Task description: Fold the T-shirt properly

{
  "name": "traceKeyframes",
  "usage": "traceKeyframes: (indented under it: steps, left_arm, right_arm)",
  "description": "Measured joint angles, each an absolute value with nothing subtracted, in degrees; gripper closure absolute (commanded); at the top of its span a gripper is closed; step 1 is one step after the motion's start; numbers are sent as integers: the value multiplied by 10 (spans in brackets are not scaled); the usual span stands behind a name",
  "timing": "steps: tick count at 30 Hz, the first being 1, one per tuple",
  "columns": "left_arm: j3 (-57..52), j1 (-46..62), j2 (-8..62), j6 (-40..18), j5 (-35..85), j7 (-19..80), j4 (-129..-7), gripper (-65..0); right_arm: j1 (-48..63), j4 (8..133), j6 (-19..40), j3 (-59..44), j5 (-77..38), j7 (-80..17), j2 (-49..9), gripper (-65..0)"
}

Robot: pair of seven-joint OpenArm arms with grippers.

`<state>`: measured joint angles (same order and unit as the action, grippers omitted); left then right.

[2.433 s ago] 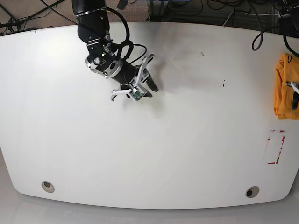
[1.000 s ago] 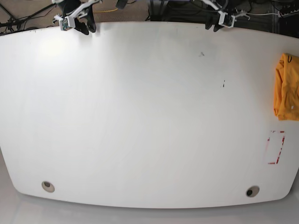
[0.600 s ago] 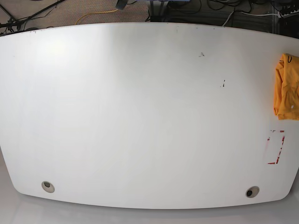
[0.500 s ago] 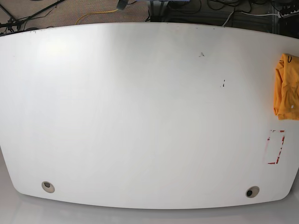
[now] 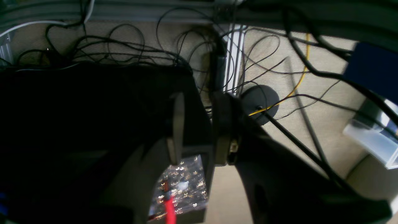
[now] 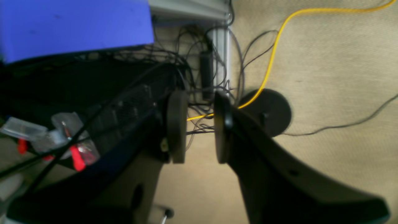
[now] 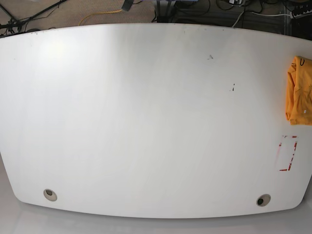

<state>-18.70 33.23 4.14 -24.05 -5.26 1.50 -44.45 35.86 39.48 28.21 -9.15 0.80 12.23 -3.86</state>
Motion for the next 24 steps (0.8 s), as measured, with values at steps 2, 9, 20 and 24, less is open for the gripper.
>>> traceKeyframes:
  steps: [2,9,20,24]
  left_arm:
    - [-186,308,37,-220,-63,17,-408,-132]
    - [-187,199,37,-152,-111,16,-264,-132]
    - [-175,75,39,-84,-117,18,-117,-132]
    - [-142,55,38,-68,-116,9,-97,-132]
  right_arm:
    - [332,359,272,-92,8,123,-43,-136]
    - [229,247,255,-91,10,128,-64,-141]
    - [133,159,198,-90,10,93,-95,-144]
    - [116,159,195,-89,9,89,-102,-144]
